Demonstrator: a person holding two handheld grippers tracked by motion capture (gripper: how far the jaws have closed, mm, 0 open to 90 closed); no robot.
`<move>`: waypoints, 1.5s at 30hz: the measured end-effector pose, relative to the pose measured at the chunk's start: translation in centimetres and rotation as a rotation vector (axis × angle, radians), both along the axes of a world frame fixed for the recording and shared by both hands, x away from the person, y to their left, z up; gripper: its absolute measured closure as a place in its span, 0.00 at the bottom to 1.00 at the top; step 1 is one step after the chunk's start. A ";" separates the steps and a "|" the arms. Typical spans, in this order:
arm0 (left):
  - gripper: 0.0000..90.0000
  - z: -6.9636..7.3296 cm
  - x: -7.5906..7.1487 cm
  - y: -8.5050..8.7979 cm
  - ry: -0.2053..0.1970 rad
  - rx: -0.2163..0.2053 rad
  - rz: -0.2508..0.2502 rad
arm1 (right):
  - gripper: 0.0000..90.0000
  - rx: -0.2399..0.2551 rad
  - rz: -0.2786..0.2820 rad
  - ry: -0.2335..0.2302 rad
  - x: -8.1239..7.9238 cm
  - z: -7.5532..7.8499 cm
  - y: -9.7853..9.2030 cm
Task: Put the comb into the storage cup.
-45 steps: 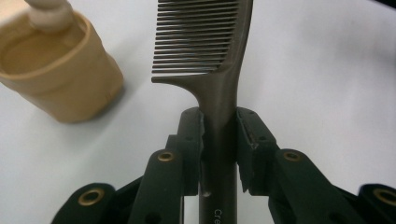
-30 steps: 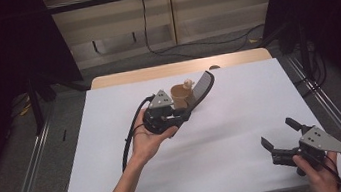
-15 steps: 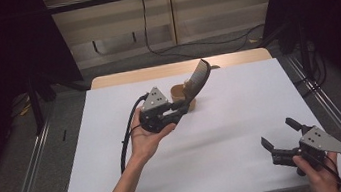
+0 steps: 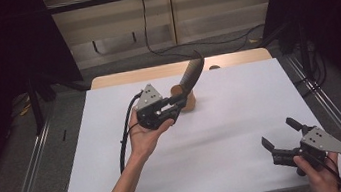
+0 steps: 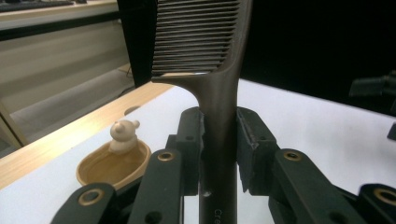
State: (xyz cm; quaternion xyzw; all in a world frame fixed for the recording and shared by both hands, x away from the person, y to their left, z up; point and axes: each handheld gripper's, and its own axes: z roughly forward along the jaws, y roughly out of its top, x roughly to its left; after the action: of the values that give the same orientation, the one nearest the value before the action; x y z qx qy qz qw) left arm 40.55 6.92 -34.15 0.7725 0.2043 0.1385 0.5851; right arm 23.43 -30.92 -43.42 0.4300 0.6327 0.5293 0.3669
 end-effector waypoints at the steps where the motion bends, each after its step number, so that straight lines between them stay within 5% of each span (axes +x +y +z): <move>1: 0.81 0.0 0.3 0.2 0.005 -0.037 0.016 | 0.01 0.002 -0.002 -0.004 0.0 0.0 0.0; 9: 0.81 -0.1 1.3 0.8 -0.002 -0.086 0.069 | 0.01 0.005 0.000 0.000 0.0 0.0 0.0; 21: 0.81 0.2 2.5 1.0 -0.060 -0.093 0.101 | 0.01 0.005 -0.003 -0.007 0.0 0.0 0.0; 45: 0.81 0.4 5.1 -0.7 -0.063 -0.127 0.125 | 0.00 0.007 -0.002 -0.008 0.0 0.0 0.0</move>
State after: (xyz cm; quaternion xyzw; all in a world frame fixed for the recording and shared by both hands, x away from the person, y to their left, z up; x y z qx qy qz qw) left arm 45.60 6.22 -33.74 0.7148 0.2421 0.1857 0.6293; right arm 23.41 -30.93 -43.40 0.4296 0.6291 0.5328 0.3685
